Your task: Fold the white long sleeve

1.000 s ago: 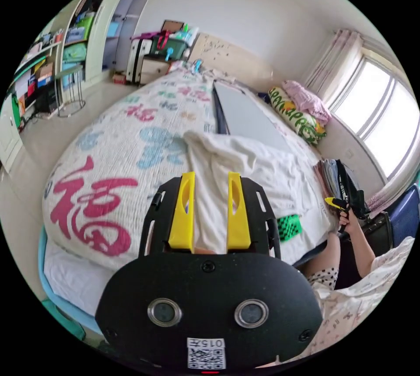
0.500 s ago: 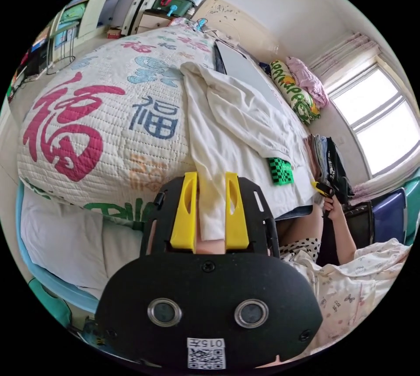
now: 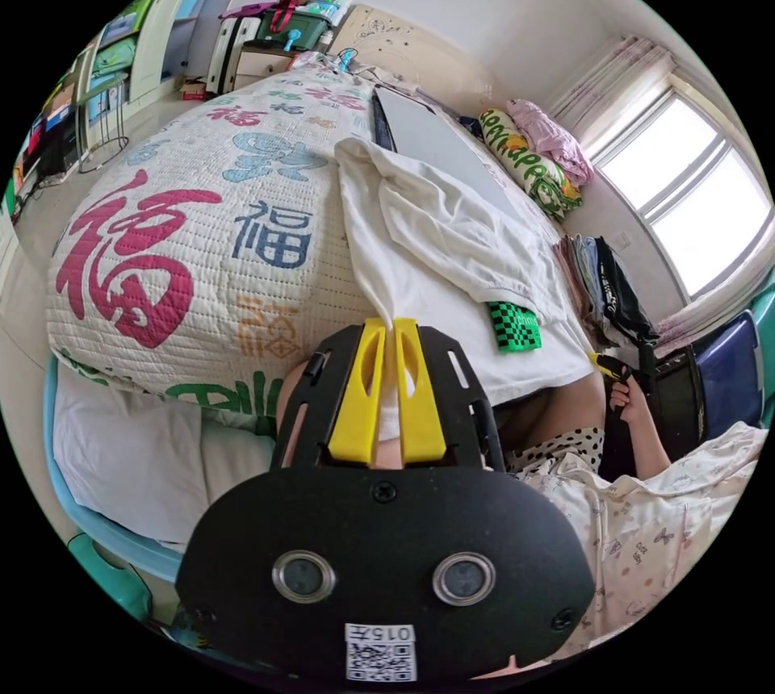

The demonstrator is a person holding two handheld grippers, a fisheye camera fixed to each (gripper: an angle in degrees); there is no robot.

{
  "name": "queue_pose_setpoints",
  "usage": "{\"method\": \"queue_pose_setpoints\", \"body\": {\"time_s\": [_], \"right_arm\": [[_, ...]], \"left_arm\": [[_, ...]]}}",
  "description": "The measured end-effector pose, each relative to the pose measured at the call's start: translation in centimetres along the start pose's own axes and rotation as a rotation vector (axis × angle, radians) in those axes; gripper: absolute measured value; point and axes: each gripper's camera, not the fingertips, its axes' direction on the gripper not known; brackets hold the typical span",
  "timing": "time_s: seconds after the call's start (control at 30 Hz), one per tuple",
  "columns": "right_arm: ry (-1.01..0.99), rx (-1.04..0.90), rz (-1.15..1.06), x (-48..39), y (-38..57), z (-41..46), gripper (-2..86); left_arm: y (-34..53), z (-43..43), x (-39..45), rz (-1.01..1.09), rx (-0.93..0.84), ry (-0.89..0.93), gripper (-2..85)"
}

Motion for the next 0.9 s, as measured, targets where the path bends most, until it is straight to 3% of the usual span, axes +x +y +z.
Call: {"method": "queue_pose_setpoints", "body": {"time_s": [0.13,0.23,0.43,0.6,0.9], "right_arm": [[0.032,-0.023,0.002,1.4,1.1,-0.5,3.4],[0.135,0.014,-0.133,0.4,2.9,-1.4,5.4],[0.135,0.117,-0.634,-7.1,5.7,0.7,7.4],[-0.007,-0.024,-0.870,-11.0,4.4,8.5,10.4],[0.233,-0.299,-1.026,-9.0,6.6,19.9,11.1]], "left_arm": [[-0.7,-0.8,0.2,-0.033,0.003,-0.033,4.1],[-1.1,-3.3,1.4,0.004,0.095,-0.089,6.2],[-5.0,-3.4,10.5,0.448,0.104,-0.098,8.2],[-9.7,2.5,17.5,0.723,-0.042,-0.038,10.8],[-13.7,9.5,22.6,0.909,-0.261,-0.088,11.9]]}}
